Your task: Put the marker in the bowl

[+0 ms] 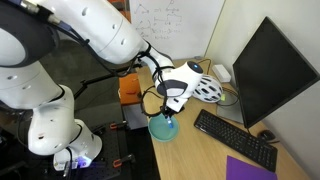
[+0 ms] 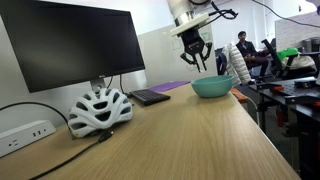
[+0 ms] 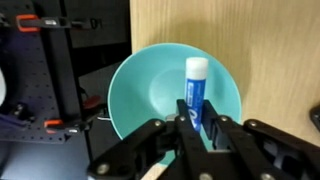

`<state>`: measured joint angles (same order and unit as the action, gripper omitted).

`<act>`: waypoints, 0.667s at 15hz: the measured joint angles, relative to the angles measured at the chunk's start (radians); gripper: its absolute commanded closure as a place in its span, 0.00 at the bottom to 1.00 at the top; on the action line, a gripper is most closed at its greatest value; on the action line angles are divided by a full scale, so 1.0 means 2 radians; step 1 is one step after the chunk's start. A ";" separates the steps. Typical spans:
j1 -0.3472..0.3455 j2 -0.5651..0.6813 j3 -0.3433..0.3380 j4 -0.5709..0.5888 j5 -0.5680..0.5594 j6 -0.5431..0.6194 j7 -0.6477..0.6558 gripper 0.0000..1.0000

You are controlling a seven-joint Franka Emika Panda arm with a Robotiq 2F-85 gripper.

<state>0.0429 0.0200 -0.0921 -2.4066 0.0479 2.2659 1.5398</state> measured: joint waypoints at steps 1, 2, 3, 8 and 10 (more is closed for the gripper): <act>-0.001 0.000 0.002 -0.004 0.000 0.000 0.000 0.55; -0.002 0.000 0.003 -0.006 0.002 0.001 0.000 0.54; -0.003 0.000 0.004 -0.008 0.002 0.002 0.000 0.47; -0.015 -0.003 0.004 -0.002 0.014 -0.011 -0.015 0.10; -0.023 -0.016 0.003 0.006 0.024 -0.030 -0.017 0.00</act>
<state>-0.0027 -0.0117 -0.0852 -2.3952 0.0968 2.2060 1.5062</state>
